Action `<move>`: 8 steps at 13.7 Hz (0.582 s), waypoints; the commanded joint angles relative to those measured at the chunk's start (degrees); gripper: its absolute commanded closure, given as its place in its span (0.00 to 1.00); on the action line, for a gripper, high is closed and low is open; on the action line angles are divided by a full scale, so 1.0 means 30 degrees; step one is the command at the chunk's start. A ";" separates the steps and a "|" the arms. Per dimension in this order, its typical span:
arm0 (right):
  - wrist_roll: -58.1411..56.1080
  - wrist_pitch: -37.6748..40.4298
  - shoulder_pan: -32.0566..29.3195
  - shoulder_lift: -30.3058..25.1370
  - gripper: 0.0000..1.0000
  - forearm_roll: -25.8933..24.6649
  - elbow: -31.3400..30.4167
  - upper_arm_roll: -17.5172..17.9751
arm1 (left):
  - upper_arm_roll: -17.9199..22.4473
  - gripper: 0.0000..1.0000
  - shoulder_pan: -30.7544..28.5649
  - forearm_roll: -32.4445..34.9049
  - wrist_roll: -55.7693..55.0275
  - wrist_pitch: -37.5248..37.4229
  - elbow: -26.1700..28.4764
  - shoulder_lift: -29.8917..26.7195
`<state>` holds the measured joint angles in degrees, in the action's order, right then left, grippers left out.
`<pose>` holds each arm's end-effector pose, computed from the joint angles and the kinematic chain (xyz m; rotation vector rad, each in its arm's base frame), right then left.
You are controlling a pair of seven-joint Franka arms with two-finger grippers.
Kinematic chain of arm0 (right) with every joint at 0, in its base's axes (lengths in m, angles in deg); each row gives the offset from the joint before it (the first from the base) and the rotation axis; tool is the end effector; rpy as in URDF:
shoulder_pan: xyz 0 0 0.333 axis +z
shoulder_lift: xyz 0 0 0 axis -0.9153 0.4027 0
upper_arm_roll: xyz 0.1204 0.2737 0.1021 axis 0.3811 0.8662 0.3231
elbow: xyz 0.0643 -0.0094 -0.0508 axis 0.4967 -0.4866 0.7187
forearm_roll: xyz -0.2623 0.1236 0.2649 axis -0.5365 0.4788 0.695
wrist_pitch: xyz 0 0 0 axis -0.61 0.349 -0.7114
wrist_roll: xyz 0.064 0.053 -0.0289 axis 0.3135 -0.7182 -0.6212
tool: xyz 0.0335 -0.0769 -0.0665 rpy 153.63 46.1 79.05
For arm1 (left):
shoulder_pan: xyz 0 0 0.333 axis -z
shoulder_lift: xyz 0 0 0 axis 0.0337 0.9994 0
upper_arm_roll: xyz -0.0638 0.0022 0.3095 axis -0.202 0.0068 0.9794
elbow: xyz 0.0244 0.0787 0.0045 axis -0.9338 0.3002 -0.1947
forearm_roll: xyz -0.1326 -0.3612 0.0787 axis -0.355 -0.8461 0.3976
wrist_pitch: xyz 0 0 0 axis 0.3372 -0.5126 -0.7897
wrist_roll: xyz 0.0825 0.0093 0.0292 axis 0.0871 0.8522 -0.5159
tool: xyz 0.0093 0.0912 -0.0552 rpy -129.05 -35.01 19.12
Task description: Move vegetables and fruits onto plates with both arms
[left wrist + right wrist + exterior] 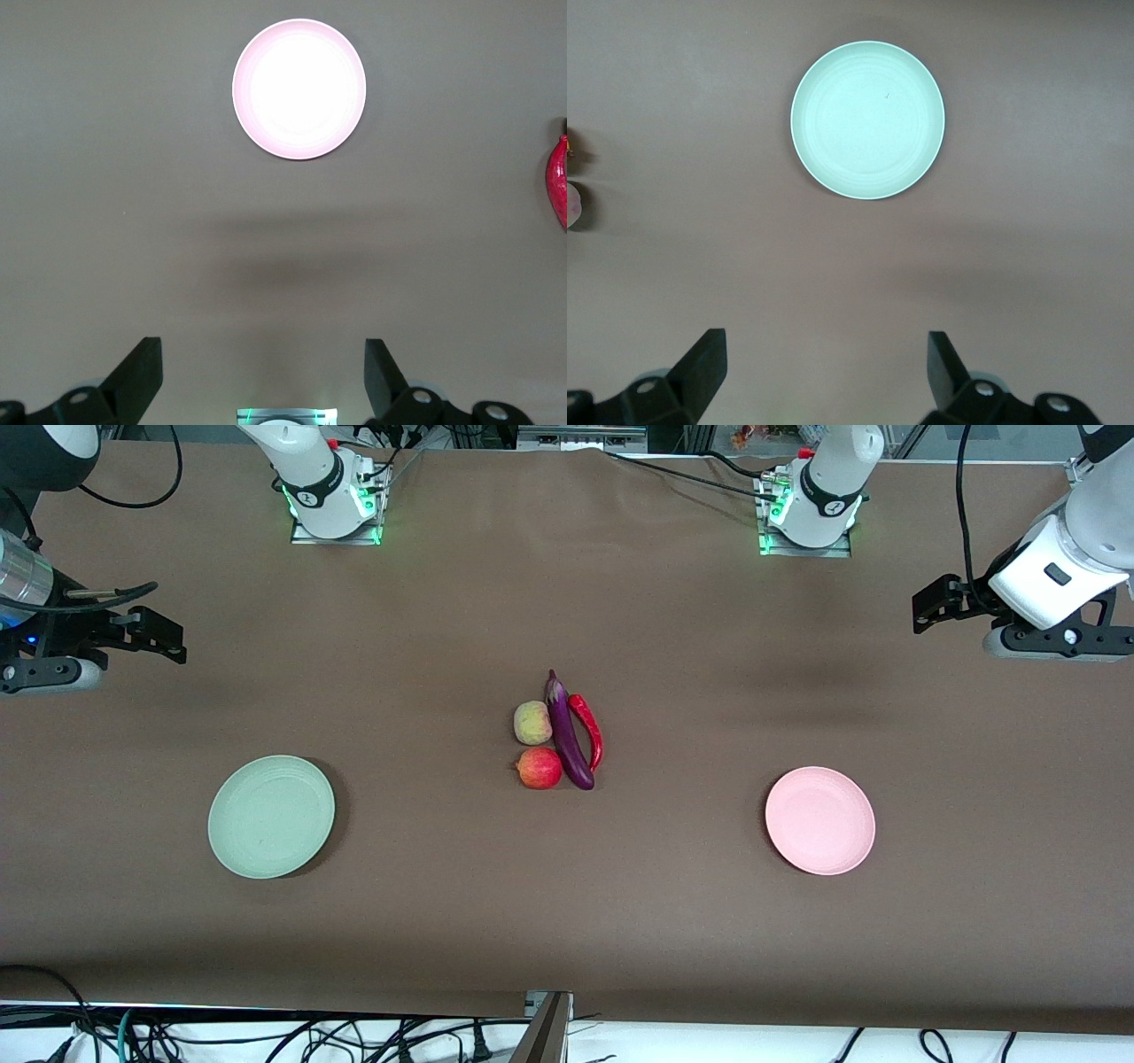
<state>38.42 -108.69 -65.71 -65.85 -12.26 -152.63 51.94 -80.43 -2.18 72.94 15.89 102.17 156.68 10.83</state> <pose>0.5789 0.0262 0.5842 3.1032 0.1832 -0.1173 0.5362 -0.0518 0.5951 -3.0997 0.0642 0.2028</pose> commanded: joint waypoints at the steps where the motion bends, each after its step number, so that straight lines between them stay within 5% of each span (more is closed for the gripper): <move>1: -0.0192 -0.0002 0.0111 0.0341 0.00 0.0382 0.0404 0.0007 | -0.0164 0.00 -0.0092 -0.0289 0.0003 -0.0026 -0.0554 0.0073; 8: -0.0280 -0.0356 0.1195 0.1573 0.00 0.0030 0.0375 0.0007 | -0.0164 0.00 0.0260 -0.0289 0.0267 0.0180 -0.1023 0.0219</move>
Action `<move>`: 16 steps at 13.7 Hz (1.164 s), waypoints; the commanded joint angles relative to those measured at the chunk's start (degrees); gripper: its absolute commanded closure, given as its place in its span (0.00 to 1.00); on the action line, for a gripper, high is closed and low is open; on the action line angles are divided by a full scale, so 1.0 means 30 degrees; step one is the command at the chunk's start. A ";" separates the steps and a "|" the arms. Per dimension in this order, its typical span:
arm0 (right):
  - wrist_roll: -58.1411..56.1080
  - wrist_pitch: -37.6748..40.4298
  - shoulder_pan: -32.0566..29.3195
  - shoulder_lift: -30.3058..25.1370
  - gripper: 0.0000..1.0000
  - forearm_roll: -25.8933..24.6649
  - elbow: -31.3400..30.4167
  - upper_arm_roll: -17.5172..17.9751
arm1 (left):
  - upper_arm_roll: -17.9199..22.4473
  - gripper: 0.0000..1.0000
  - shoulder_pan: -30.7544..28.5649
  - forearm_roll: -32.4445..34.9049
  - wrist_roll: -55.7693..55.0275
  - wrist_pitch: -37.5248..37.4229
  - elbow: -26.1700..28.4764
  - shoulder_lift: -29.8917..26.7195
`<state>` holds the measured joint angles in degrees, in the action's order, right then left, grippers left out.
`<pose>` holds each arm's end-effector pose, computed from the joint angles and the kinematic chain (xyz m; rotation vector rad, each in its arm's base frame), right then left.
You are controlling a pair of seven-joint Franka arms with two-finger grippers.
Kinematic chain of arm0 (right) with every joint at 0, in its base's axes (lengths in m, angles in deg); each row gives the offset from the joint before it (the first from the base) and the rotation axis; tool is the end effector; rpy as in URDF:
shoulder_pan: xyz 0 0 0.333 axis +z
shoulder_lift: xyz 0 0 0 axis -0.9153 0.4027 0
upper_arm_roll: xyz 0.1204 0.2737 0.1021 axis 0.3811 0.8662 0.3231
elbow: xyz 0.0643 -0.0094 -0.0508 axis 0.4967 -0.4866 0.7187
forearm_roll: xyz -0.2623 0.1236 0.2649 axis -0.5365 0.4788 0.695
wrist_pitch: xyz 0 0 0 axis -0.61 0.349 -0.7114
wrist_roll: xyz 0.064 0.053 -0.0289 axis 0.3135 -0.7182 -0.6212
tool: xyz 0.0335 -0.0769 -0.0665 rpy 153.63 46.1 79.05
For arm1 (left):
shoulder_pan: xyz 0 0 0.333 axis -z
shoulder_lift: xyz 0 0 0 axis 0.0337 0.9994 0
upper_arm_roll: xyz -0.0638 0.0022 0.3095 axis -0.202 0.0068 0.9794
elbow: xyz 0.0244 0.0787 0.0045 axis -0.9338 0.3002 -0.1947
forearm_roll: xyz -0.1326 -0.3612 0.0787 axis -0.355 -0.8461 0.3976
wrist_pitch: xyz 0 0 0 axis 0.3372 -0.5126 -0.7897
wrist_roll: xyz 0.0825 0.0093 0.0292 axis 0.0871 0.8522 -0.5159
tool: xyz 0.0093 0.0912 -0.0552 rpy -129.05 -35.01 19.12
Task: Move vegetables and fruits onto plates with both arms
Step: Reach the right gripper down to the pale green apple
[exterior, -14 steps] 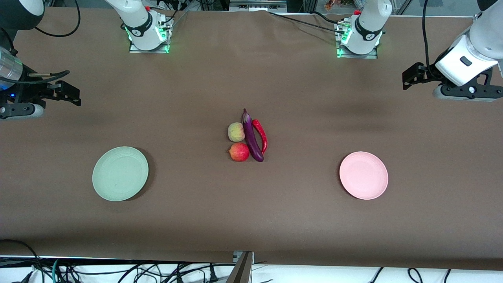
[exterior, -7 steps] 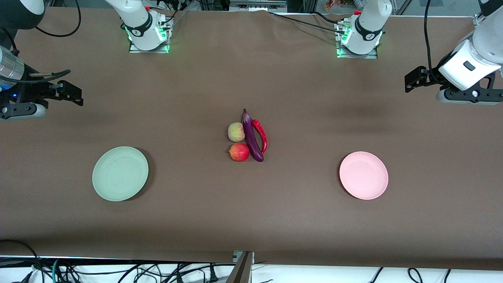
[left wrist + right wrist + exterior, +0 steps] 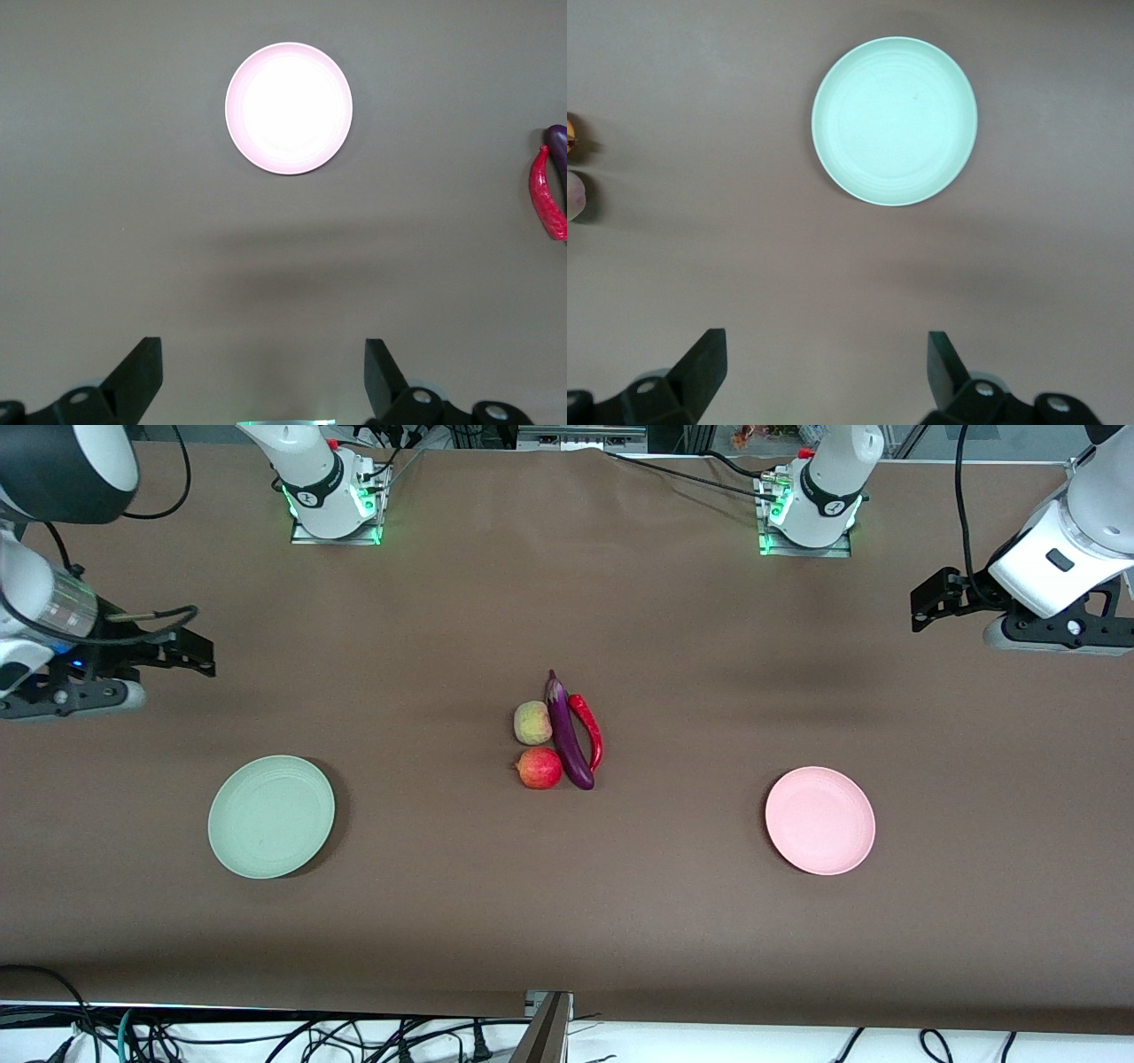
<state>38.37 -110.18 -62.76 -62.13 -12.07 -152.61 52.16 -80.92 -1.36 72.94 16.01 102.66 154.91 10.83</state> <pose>0.5946 0.0598 0.5482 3.0978 0.2723 -0.1762 0.5374 -0.0644 0.6100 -3.1041 0.1027 0.1414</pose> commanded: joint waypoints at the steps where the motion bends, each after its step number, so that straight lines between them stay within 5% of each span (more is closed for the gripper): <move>1: -0.0294 0.0203 0.0243 0.0507 0.00 -0.0060 0.0312 -0.0068 | -0.0030 0.00 -0.0013 -0.0288 0.0229 0.0015 -0.0431 0.0220; 9: 0.3331 -0.0292 0.2085 0.2027 0.00 0.0755 0.0193 -0.0038 | -0.0030 0.00 -0.0042 -0.0288 0.0229 0.0015 -0.0431 0.0425; 11: 0.5554 -0.1518 0.2963 0.3344 0.00 0.2744 0.0194 -0.0038 | -0.0031 0.00 -0.0042 -0.0288 0.0229 0.0015 -0.0460 0.0425; 16: 0.9630 -0.6174 0.6565 0.6245 0.00 0.2928 0.0223 -0.0068 | -0.0321 0.00 -0.0042 -0.0259 0.0229 -0.0014 -0.0460 0.0396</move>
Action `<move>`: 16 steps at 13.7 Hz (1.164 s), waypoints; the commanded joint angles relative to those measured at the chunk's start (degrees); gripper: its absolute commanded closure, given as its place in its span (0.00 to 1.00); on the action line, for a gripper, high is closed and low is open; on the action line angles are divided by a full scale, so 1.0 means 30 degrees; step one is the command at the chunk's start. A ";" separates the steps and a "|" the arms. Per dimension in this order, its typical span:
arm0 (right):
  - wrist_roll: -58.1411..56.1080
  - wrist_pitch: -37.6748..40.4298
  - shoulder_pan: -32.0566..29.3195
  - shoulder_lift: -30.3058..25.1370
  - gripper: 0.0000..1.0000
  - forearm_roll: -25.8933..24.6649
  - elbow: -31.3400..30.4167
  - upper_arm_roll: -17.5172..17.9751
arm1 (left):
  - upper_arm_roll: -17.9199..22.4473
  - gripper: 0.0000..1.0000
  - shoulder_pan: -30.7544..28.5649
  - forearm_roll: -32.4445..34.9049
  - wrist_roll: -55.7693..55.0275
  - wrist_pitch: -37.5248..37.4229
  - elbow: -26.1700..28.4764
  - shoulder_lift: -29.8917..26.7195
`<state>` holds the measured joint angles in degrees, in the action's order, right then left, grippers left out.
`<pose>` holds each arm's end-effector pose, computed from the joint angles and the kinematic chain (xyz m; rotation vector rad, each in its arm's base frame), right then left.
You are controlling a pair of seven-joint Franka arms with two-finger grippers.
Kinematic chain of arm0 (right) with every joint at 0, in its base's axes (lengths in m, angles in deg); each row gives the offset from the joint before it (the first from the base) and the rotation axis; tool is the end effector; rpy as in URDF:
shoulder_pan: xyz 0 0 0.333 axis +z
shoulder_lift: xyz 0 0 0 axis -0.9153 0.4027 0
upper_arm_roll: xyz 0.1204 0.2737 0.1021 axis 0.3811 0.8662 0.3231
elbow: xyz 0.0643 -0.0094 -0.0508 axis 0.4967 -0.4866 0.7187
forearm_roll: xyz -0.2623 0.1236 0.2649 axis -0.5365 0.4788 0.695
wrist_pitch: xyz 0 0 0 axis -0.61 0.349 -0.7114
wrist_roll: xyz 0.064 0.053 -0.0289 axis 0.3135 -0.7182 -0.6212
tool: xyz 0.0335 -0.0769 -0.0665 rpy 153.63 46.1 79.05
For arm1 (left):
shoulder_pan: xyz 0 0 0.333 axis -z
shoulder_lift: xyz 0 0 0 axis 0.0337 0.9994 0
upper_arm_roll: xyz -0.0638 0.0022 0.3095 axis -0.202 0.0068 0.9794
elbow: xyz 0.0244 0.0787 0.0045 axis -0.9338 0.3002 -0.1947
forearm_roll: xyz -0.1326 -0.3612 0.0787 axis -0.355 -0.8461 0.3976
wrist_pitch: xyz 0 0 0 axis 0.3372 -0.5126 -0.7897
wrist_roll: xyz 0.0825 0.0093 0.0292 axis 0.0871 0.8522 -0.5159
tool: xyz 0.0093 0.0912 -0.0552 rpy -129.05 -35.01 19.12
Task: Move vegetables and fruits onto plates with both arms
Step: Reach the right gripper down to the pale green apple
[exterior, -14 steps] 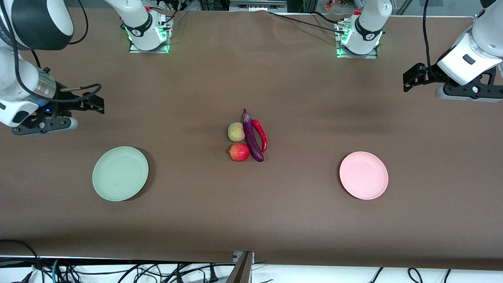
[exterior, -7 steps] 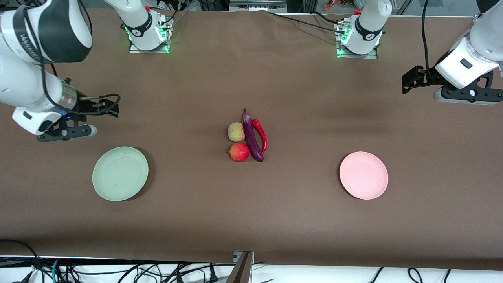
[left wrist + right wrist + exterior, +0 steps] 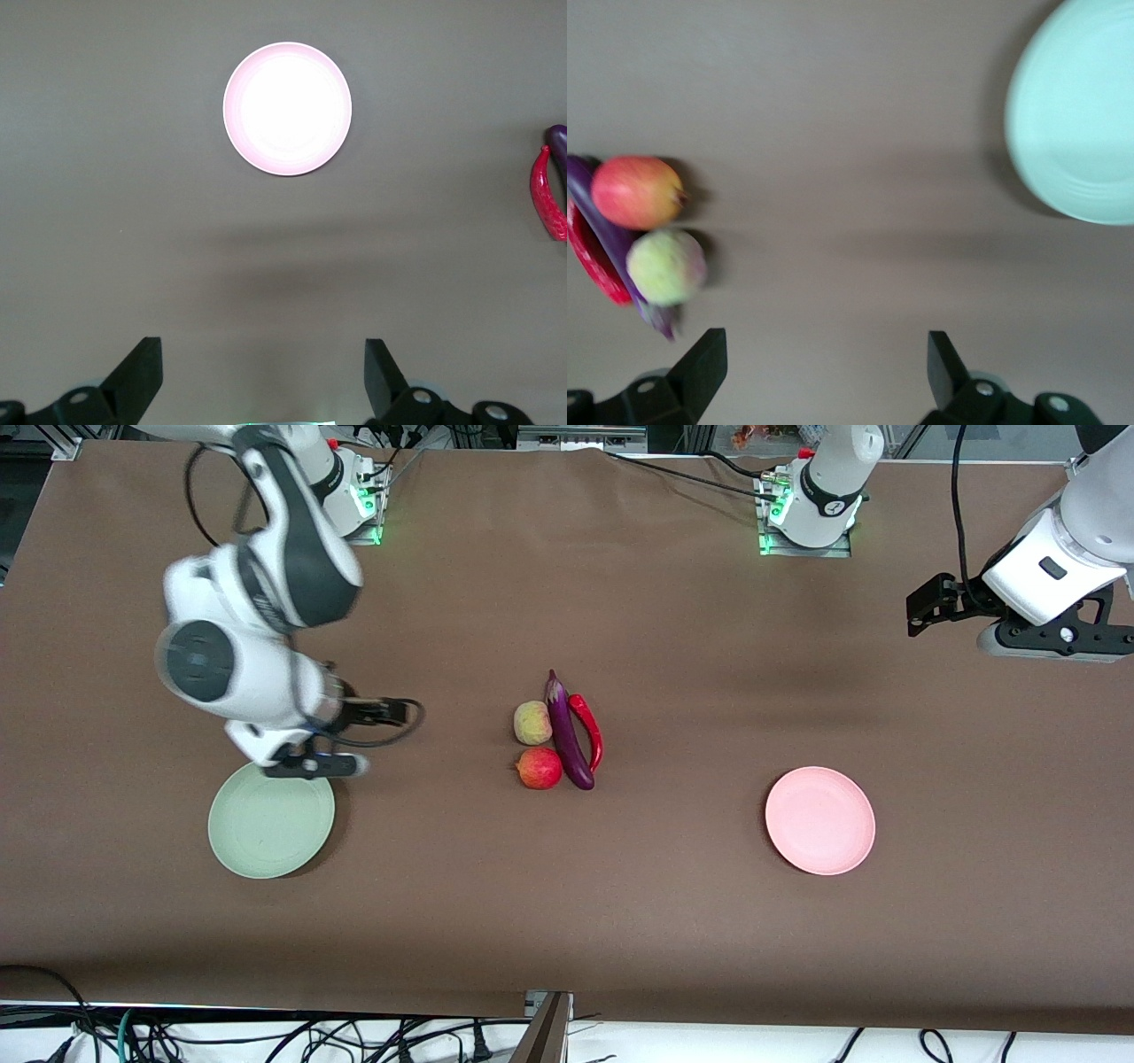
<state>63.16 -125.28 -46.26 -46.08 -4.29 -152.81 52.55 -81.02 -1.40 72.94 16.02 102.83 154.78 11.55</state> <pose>0.6115 0.2651 0.3889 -3.0685 0.0054 0.2604 0.5412 -0.0650 0.6045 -3.1042 0.1049 0.1528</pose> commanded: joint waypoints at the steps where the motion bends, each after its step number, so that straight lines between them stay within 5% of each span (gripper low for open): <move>1: 0.2359 -0.1876 0.1710 0.1363 0.00 0.0362 0.0287 -0.0197 | -0.0465 0.00 -0.0061 -0.0230 0.0195 -0.0069 -0.0418 0.0154; 8: 0.4535 -0.3814 0.4642 0.3270 0.00 0.0946 0.0345 -0.0167 | -0.0584 0.00 -0.0061 -0.0288 -0.0038 -0.0069 -0.0477 0.0154; 16: 0.4888 -0.5400 0.5584 0.5000 0.00 0.2384 0.0287 -0.0167 | -0.0760 0.00 -0.0090 -0.0288 -0.0040 -0.0128 -0.0828 0.0212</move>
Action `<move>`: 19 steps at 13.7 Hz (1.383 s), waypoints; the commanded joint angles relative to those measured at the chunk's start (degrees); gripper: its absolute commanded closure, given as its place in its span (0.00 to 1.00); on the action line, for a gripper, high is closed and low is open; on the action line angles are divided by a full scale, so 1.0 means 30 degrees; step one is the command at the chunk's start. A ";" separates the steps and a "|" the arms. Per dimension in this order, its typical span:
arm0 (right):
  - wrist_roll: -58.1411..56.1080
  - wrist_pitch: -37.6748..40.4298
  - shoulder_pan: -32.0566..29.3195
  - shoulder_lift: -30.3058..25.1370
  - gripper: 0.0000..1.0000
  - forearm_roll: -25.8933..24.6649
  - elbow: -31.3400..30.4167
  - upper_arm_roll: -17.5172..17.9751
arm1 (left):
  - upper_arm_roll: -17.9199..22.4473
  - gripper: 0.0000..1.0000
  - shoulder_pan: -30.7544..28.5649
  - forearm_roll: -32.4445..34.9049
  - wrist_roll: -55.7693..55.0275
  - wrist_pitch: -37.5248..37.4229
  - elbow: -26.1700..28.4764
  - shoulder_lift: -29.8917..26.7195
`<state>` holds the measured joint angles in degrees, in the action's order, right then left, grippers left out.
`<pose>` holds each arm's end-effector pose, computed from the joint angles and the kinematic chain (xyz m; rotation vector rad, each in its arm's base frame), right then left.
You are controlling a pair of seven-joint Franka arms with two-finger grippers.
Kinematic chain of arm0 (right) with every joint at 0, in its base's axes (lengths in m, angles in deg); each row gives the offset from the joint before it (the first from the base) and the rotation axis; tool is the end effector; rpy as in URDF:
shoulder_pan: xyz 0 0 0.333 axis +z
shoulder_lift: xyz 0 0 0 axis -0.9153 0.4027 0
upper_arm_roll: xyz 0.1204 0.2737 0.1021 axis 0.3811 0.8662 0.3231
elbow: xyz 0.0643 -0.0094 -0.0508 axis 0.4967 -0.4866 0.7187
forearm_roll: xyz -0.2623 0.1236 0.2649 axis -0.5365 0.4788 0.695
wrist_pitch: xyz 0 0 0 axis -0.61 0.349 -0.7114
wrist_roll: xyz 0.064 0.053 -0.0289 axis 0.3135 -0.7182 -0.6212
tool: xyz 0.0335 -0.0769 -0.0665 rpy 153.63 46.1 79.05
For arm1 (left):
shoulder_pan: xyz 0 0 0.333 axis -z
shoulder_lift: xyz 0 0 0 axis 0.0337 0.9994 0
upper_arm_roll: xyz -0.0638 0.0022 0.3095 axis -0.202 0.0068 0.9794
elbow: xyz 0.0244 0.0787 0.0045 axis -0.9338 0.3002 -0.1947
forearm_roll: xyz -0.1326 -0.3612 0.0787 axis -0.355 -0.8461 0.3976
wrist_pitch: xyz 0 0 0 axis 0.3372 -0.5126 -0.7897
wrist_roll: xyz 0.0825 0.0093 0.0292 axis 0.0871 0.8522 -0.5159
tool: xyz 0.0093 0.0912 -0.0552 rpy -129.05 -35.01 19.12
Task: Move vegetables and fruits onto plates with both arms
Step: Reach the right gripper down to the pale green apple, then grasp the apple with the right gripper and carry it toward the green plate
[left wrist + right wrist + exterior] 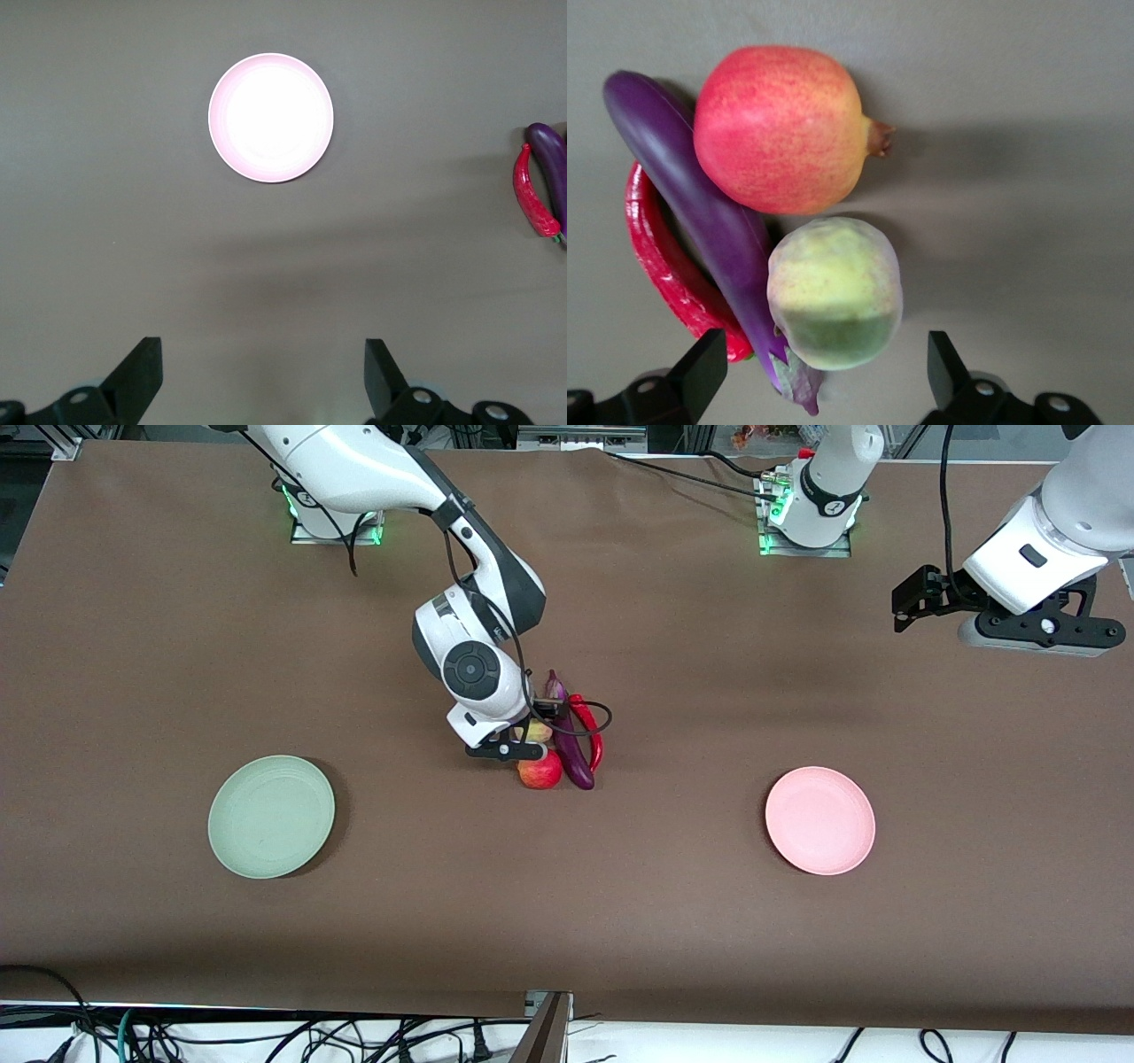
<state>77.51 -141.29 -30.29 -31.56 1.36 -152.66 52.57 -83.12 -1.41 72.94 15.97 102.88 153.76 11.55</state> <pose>0.5371 0.4414 0.2383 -3.0274 0.0960 0.3128 0.5392 -0.0849 0.6128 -3.1033 0.1599 0.1230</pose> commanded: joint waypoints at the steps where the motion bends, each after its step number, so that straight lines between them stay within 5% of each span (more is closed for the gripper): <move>1: 0.0105 -0.0064 0.0404 0.0336 0.00 0.0501 0.0238 -0.0175 | -0.0058 0.00 -0.0087 -0.0259 -0.0023 -0.0172 -0.0487 0.0213; 19: -0.0450 -0.1002 0.0787 0.1246 0.00 -0.0084 0.0121 -0.0175 | -0.0058 0.00 -0.0175 -0.0288 0.0007 -0.0173 -0.0516 0.0272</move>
<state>77.14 -143.23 -28.62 -28.50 1.29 -152.66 52.40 -83.12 -1.60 72.94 15.97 102.88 153.76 11.60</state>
